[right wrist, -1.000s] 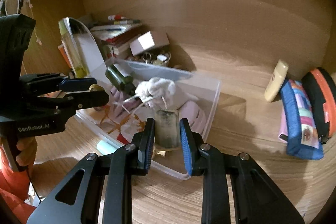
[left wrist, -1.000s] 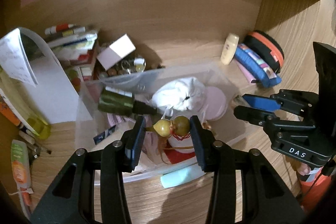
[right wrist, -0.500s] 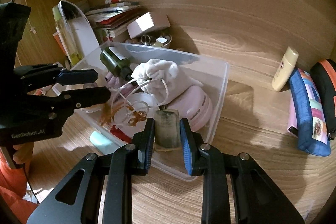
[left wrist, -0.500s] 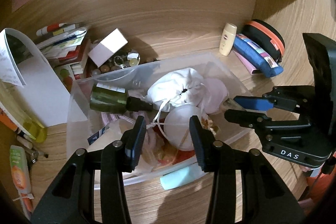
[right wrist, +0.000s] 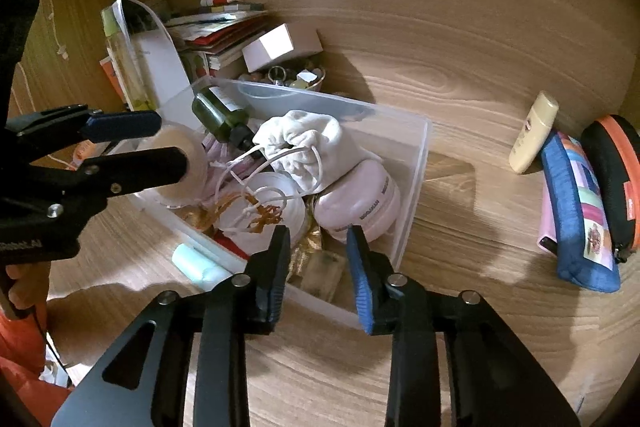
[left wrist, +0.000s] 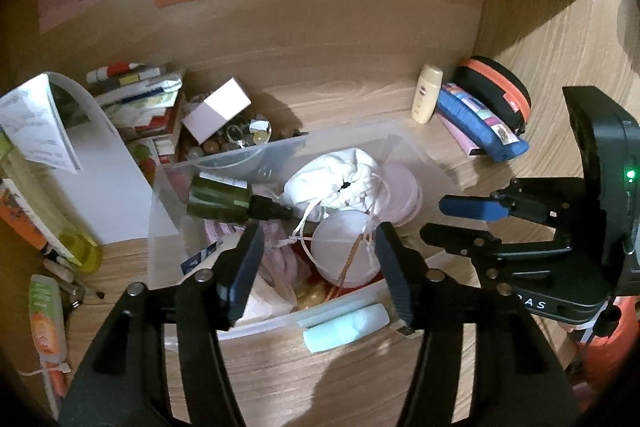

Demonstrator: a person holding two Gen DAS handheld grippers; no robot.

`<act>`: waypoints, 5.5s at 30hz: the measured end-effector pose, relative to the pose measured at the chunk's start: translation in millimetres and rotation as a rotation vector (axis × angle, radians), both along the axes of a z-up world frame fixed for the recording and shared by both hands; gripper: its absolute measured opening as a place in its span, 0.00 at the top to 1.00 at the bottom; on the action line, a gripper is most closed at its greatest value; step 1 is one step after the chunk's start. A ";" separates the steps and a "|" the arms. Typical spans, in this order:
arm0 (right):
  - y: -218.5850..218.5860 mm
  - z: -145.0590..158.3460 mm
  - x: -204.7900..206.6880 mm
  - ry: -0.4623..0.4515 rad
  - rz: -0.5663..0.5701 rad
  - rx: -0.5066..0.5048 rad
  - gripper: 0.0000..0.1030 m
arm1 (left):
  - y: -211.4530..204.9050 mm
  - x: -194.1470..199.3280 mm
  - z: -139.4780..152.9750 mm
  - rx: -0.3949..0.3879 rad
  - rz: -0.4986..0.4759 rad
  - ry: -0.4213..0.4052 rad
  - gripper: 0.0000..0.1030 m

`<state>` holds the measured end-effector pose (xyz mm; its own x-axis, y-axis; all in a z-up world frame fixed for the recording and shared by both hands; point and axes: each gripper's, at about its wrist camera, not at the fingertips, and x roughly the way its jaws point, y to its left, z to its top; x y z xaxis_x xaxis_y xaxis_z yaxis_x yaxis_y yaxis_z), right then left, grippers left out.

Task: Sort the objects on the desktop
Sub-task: 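Carry the gourd ornament and grey block into the clear box and release both, then grasp the light blue tube with the left tool while the right tool grasps the small white cube, then carry the blue tube and white cube into the clear box and release both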

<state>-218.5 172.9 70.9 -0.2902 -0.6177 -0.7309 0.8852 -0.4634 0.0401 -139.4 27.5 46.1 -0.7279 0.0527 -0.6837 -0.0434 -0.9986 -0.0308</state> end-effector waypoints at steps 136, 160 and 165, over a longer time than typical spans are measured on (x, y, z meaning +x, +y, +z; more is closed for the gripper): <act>8.0 -3.9 -9.4 -0.069 -0.036 -0.078 0.86 | 5.7 -31.8 -19.3 0.104 0.021 -0.075 0.29; 12.5 6.9 5.8 -0.030 -0.034 -0.094 0.85 | 4.4 -24.0 -11.9 0.065 0.020 -0.043 0.29; 19.0 12.3 11.8 -0.032 -0.044 -0.108 0.61 | 4.2 -12.0 -6.8 0.028 0.051 -0.020 0.25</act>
<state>-206.7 191.8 83.2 -0.2965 -0.6807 -0.6699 0.8615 -0.4934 0.1201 -151.4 31.7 39.3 -0.7165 0.0353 -0.6967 0.0083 -0.9982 -0.0591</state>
